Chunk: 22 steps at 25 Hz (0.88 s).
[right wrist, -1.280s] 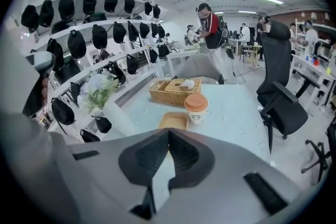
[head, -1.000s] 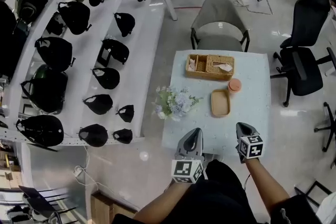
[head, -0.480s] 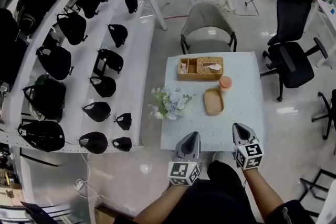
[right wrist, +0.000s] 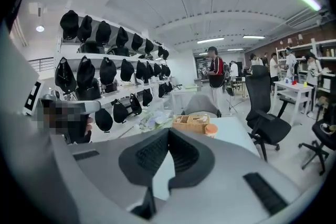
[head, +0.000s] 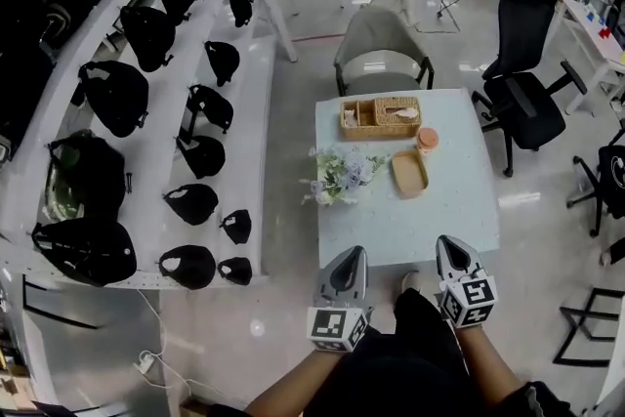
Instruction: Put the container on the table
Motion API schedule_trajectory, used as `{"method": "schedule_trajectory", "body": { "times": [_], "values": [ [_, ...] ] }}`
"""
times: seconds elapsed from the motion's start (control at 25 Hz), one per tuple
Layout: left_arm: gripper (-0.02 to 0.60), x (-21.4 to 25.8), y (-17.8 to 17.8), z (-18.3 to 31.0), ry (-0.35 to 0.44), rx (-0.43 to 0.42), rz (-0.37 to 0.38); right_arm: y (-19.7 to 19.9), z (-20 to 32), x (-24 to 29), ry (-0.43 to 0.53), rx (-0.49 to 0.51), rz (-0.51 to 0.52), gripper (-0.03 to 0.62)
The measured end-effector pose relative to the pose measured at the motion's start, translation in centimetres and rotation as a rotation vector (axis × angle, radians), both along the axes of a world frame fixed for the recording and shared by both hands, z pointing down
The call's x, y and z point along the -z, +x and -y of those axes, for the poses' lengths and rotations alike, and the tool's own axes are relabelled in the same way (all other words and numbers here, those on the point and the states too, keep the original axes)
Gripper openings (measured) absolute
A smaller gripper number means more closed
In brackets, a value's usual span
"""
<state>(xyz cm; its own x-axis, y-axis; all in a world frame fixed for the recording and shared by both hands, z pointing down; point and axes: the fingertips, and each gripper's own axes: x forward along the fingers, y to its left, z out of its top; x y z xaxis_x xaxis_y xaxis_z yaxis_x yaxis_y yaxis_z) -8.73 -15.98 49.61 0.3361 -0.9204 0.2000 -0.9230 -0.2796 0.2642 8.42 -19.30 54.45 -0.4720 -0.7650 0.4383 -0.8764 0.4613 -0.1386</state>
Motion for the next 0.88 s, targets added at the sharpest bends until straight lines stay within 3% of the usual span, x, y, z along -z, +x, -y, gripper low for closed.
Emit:
{"method": "schedule_trajectory", "body": {
  "times": [0.4, 0.68, 0.88],
  "values": [
    [0.011, 0.5, -8.9, -6.7, 0.035, -0.018, -0.042, -7.6, -7.8, 1.2, 0.038, -0.017, -0.036, 0.0],
    [0.011, 1.9, -12.3, -8.4, 0.073, 0.045, -0.012, -9.0, -8.8, 3.1, 0.097, 0.004, -0.051, -0.002],
    [0.011, 1.1, -12.7, -9.2, 0.059, 0.06, 0.005, -7.9, -9.5, 4.4, 0.116, -0.024, -0.046, -0.002]
  ]
}}
